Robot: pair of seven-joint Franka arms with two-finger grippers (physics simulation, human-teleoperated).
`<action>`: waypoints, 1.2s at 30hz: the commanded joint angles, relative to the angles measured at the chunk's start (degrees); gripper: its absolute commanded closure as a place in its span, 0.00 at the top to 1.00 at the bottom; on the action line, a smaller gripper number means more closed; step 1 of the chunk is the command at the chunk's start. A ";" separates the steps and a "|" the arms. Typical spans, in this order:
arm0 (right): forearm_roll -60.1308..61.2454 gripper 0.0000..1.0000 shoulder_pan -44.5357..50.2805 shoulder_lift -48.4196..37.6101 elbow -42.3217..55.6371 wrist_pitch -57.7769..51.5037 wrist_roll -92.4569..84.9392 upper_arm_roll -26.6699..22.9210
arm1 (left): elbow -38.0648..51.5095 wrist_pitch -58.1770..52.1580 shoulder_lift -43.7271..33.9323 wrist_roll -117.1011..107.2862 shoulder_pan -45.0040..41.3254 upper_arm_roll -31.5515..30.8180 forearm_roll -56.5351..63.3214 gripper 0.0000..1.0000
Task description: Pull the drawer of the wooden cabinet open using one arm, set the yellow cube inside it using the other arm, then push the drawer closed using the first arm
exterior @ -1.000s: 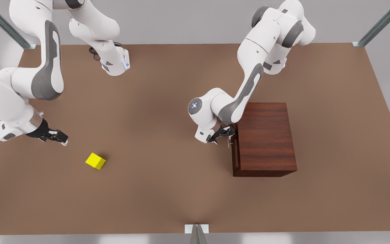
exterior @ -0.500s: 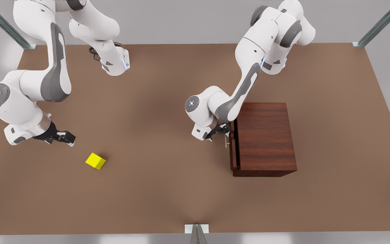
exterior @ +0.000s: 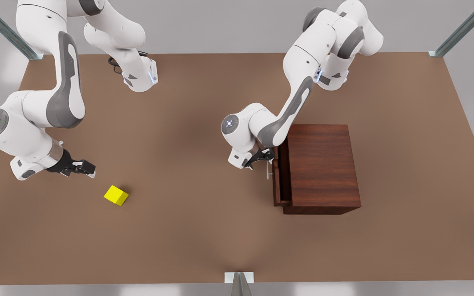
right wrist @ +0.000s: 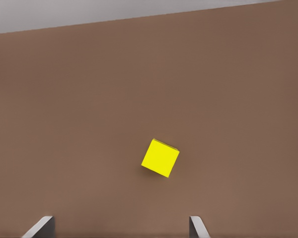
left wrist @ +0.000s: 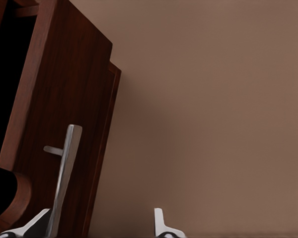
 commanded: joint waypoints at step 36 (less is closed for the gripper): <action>-0.04 1.00 -0.71 0.69 0.19 -0.29 -6.18 -0.13 | 6.24 4.60 4.01 11.91 -2.91 -0.90 0.34 1.00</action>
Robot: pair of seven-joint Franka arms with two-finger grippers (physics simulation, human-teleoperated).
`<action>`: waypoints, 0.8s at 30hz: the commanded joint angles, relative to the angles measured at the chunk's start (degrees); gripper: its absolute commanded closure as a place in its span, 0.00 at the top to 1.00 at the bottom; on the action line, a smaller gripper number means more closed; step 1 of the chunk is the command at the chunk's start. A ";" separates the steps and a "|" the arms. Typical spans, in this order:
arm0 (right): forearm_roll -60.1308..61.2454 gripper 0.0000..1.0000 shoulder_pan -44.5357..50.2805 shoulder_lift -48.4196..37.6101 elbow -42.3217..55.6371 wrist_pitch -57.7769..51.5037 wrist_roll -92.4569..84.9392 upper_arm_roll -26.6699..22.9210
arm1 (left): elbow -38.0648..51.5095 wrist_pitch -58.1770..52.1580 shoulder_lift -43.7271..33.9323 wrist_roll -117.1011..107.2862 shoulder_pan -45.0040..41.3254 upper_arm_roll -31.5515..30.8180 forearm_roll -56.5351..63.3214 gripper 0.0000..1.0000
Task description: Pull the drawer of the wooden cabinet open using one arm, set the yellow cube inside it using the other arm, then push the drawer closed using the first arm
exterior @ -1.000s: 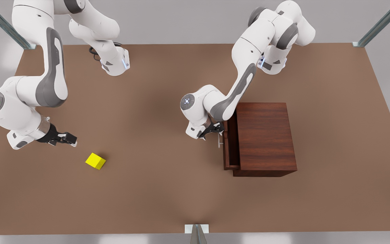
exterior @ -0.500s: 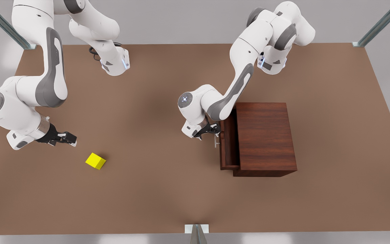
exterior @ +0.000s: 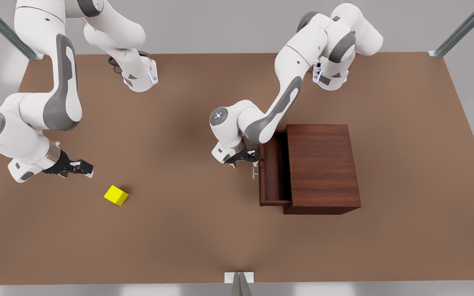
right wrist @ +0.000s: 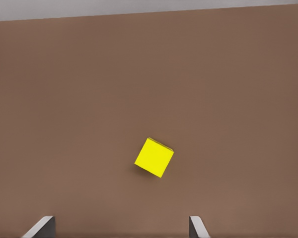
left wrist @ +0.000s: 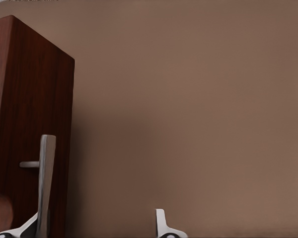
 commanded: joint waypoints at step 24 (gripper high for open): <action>0.89 1.00 -0.61 6.57 3.46 -1.86 38.37 -0.70 | 0.36 -2.36 -0.50 1.61 -1.61 0.02 -0.42 1.00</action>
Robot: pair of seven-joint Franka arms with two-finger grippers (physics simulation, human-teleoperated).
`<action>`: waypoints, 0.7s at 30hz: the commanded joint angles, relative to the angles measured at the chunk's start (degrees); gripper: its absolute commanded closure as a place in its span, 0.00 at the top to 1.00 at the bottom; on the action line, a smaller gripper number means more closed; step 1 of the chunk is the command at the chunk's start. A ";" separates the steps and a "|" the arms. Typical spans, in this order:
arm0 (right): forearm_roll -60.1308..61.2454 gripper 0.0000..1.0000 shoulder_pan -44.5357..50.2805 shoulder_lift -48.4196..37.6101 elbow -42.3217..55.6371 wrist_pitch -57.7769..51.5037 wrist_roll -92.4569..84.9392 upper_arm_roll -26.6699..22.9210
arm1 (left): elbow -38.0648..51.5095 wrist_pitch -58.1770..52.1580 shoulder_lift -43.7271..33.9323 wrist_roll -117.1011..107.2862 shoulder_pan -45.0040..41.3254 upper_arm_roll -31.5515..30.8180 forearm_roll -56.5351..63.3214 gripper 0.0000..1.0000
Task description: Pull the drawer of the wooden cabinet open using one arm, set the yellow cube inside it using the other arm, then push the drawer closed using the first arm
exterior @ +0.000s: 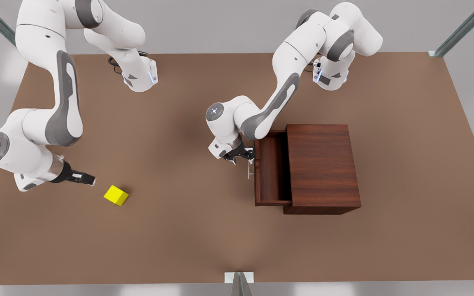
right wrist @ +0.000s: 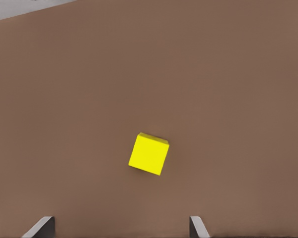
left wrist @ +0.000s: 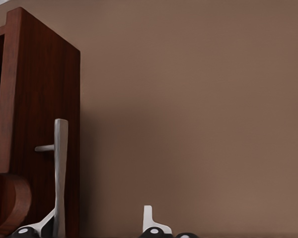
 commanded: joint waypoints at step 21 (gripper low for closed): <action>-3.43 1.00 2.00 5.42 0.29 2.61 33.66 0.26 | 2.76 -26.48 -16.99 13.69 5.10 0.56 -10.61 1.00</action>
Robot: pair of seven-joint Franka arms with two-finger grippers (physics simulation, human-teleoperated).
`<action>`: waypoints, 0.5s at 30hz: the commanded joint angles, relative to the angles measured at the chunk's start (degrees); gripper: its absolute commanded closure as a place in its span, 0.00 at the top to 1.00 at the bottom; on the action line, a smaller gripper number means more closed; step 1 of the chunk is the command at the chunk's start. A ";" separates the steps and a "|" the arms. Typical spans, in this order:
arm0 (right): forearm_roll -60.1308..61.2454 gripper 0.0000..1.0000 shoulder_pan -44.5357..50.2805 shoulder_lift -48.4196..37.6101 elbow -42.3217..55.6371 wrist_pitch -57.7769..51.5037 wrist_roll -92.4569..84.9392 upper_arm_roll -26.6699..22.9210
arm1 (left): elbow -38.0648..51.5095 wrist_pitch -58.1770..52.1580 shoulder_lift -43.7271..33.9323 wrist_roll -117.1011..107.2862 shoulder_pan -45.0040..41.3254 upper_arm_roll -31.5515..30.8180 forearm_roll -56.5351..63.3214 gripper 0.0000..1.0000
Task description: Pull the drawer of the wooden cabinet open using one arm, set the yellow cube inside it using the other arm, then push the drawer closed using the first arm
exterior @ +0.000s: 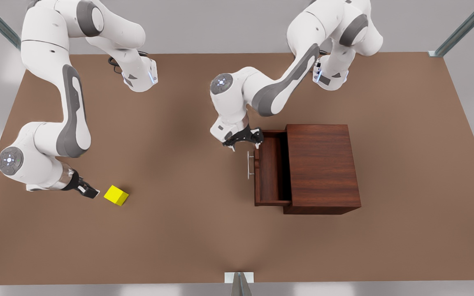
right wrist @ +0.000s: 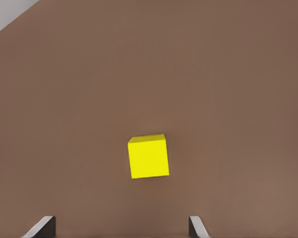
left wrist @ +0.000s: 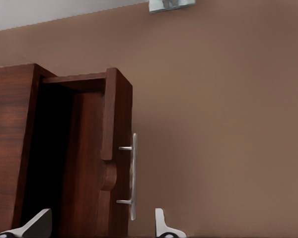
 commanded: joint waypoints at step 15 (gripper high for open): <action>0.81 1.00 -0.76 11.96 -2.71 10.50 10.08 -0.01 | -6.19 -10.38 -13.66 52.28 40.67 -5.10 -18.04 1.00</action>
